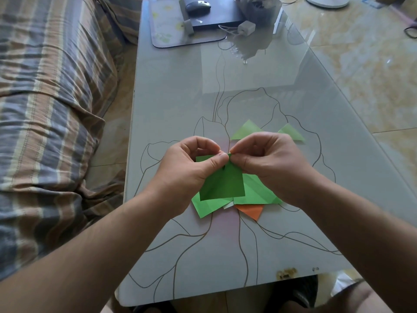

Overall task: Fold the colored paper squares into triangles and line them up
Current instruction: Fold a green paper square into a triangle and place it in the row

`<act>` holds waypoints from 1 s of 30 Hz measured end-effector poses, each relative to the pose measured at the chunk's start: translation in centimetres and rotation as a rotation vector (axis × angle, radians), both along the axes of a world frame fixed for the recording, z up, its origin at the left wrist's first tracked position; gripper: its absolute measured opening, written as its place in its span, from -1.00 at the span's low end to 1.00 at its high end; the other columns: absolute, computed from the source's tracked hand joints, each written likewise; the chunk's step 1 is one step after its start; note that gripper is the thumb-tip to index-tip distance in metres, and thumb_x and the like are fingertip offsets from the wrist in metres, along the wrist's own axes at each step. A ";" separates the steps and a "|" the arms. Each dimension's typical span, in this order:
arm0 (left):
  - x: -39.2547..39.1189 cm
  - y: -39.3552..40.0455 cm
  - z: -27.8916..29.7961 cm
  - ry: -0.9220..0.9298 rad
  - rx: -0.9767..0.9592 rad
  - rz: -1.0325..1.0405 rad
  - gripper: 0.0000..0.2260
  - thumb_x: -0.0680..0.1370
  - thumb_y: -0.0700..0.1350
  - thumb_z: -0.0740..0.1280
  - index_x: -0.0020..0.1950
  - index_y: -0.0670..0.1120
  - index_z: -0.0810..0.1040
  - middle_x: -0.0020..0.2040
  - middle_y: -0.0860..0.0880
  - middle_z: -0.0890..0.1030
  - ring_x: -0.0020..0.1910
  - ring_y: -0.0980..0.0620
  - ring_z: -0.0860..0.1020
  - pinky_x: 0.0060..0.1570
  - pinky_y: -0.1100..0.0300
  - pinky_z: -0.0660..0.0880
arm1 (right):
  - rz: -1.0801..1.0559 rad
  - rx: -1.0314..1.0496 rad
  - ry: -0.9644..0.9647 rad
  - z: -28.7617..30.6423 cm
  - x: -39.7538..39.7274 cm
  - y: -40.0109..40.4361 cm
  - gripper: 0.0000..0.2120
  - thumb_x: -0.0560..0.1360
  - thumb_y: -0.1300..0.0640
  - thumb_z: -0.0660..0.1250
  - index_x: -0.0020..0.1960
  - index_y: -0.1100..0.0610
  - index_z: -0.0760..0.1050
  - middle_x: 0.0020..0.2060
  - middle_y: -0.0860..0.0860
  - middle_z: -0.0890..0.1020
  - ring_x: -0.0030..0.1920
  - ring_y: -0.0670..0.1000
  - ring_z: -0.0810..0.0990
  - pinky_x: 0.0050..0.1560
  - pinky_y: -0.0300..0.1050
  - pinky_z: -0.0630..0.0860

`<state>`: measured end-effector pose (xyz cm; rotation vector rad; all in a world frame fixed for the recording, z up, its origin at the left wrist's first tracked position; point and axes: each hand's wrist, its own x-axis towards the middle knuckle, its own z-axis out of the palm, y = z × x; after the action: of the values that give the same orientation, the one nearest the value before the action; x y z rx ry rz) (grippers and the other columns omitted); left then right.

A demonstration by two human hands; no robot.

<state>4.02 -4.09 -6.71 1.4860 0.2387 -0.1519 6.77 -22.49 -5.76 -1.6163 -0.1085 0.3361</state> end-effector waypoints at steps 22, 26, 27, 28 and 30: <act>0.0 0.2 0.3 -0.004 0.041 0.002 -0.85 0.48 -0.23 0.54 0.01 -0.17 0.65 -0.04 -0.14 0.73 -0.09 0.00 0.71 0.02 0.08 0.67 | -0.038 0.052 0.115 0.1 0.2 -0.1 -0.88 0.50 0.34 0.49 -0.10 0.14 0.66 -0.18 0.11 0.72 -0.15 0.00 0.70 -0.08 -0.12 0.68; 0.1 0.1 0.4 0.050 0.001 -0.003 -0.78 0.48 -0.23 0.54 0.08 -0.07 0.64 -0.07 -0.06 0.75 -0.08 -0.02 0.74 -0.06 0.07 0.68 | -0.069 0.024 0.106 0.0 0.5 0.0 -0.89 0.50 0.33 0.50 -0.10 0.14 0.66 -0.23 0.09 0.71 -0.20 0.00 0.68 -0.12 -0.13 0.67; 0.1 0.1 0.3 0.073 -0.005 -0.009 -0.74 0.47 -0.21 0.55 0.12 -0.05 0.63 -0.05 -0.10 0.75 -0.07 -0.07 0.75 -0.06 0.02 0.69 | -0.077 0.017 0.107 -0.1 0.6 0.0 -0.89 0.50 0.33 0.50 -0.09 0.15 0.66 -0.25 0.07 0.70 -0.21 -0.01 0.68 -0.14 -0.14 0.67; 0.2 0.0 0.3 0.086 0.001 -0.013 -0.72 0.48 -0.21 0.55 0.15 -0.03 0.63 -0.03 -0.16 0.74 -0.07 -0.13 0.75 -0.06 -0.04 0.70 | -0.083 0.014 0.109 -0.1 0.7 0.0 -0.89 0.50 0.33 0.50 -0.08 0.15 0.66 -0.26 0.06 0.70 -0.22 0.00 0.68 -0.15 -0.14 0.66; 0.3 -0.1 0.1 0.095 0.024 -0.008 -0.70 0.49 -0.21 0.55 0.17 0.00 0.62 0.00 -0.26 0.72 -0.08 -0.18 0.74 -0.05 -0.11 0.69 | -0.094 0.018 0.114 -0.1 0.9 0.1 -0.90 0.50 0.34 0.50 -0.06 0.17 0.65 -0.27 0.07 0.70 -0.24 0.02 0.69 -0.16 -0.13 0.66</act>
<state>4.29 -4.17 -6.57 1.5053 0.3124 -0.2269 7.70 -22.40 -5.86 -1.5748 0.0509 0.3529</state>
